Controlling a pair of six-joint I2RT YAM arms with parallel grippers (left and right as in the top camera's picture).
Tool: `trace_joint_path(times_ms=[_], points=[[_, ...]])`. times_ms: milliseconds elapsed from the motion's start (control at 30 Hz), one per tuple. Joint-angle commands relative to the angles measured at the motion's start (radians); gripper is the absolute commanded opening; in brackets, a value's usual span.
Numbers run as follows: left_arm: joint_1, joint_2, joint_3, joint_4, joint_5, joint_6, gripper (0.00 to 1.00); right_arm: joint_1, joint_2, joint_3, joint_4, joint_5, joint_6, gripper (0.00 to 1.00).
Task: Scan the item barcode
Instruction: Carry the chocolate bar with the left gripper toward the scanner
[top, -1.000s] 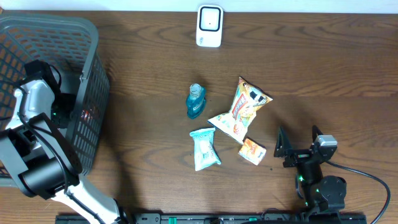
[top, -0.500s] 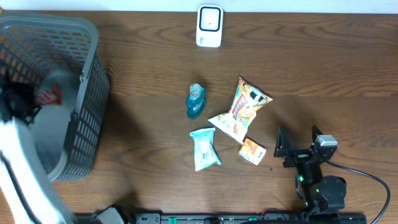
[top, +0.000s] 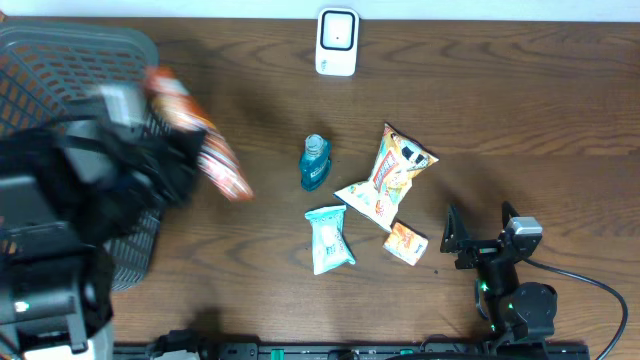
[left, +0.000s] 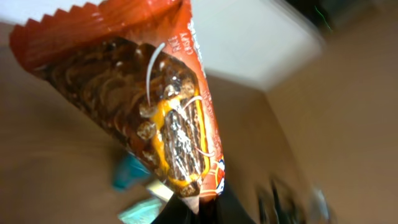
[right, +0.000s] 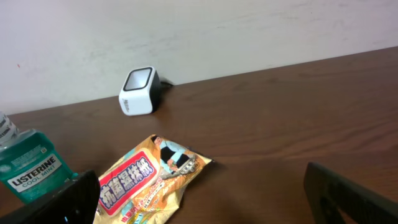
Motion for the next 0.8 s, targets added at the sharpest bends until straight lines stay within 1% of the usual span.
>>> trace_joint_path(times_ms=[0,133,200,367,467,567,633,667,767], points=[[-0.156,0.014,-0.047,-0.01,0.143,0.312,0.07,-0.005,-0.006,-0.001,-0.004,-0.002,-0.009,0.99],[-0.336,0.095,-0.09,-0.008,0.04,0.311,0.07,-0.005,-0.006,-0.001,-0.004,-0.002,-0.009,0.99],[-0.449,0.193,-0.106,-0.006,-0.034,0.311,0.07,-0.005,-0.006,-0.001,-0.004,-0.002,-0.009,0.99],[-0.625,0.423,-0.106,0.042,-0.114,0.259,0.07,-0.005,-0.006,-0.001,-0.004,-0.002,-0.009,0.99],[-0.699,0.563,-0.106,0.111,-0.222,0.168,0.07,-0.005,-0.006,-0.001,-0.004,-0.002,-0.009,0.99],[-0.751,0.684,-0.106,0.169,-0.369,0.016,0.07,-0.005,-0.006,-0.001,-0.004,-0.002,-0.009,0.99],[-0.779,0.752,-0.106,0.197,-0.442,-0.082,0.07,-0.005,-0.006,-0.001,-0.004,-0.002,-0.009,0.99],[-0.791,0.78,-0.106,0.207,-0.457,-0.11,0.07,-0.005,-0.006,-0.001,-0.004,-0.002,-0.009,0.99],[-0.825,0.838,-0.106,0.227,-0.462,-0.128,0.07,-0.005,-0.006,-0.001,-0.004,-0.002,-0.009,0.99]])
